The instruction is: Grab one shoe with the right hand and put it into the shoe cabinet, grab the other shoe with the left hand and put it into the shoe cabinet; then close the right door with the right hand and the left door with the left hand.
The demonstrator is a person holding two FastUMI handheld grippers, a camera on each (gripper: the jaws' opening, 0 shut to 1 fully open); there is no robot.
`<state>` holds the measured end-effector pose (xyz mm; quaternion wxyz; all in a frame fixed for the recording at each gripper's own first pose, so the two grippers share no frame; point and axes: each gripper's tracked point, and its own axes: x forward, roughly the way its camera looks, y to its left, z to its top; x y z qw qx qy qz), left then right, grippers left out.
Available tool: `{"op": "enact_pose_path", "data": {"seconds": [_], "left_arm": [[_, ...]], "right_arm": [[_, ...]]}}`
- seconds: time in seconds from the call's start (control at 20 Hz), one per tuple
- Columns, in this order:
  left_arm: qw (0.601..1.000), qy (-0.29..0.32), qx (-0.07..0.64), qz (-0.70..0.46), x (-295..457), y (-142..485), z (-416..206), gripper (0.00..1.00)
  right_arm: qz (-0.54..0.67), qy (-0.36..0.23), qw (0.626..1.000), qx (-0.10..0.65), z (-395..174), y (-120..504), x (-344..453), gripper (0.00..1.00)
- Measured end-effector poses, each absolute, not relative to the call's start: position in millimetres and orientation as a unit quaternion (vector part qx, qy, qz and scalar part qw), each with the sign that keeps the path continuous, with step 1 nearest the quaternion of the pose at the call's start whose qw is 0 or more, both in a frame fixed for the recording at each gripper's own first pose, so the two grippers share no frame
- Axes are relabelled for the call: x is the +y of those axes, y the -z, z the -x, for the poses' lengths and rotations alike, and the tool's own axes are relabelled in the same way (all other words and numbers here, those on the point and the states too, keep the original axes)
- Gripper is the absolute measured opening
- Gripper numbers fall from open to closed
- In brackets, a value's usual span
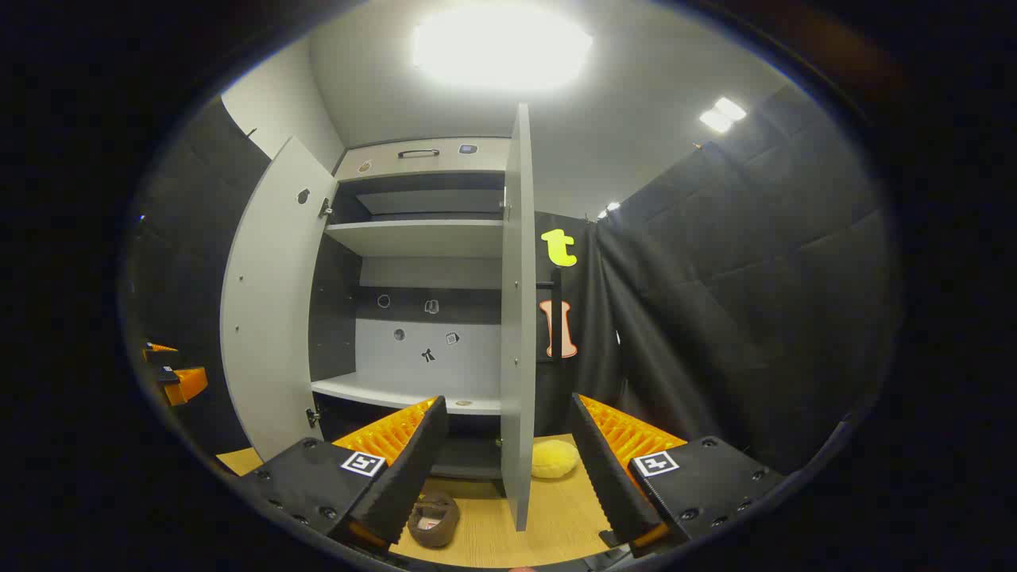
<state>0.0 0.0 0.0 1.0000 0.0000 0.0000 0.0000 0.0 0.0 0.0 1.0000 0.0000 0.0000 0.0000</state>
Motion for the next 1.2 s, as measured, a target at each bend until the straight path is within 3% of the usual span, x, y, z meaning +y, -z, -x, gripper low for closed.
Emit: {"op": "enact_pose_path", "data": {"seconds": [0.75,1.05,1.1,1.2], "left_arm": [[1.000,-0.002,-0.001,0.004,-28,1,-8,1.00],[1.000,-0.005,0.000,0.000,-44,7,-6,1.00],[1.000,-0.007,0.006,-0.001,-45,11,-6,0.94],[1.000,-0.005,0.013,0.002,-46,18,-9,0.94]], "right_arm": [[0.006,-0.025,1.000,-0.007,-12,3,-8,0.98],[0.013,-0.090,0.996,0.001,-16,23,25,0.97],[0.013,-0.103,0.995,0.008,-18,30,34,0.97],[0.011,-0.130,0.991,0.025,-23,45,59,0.97]]}}
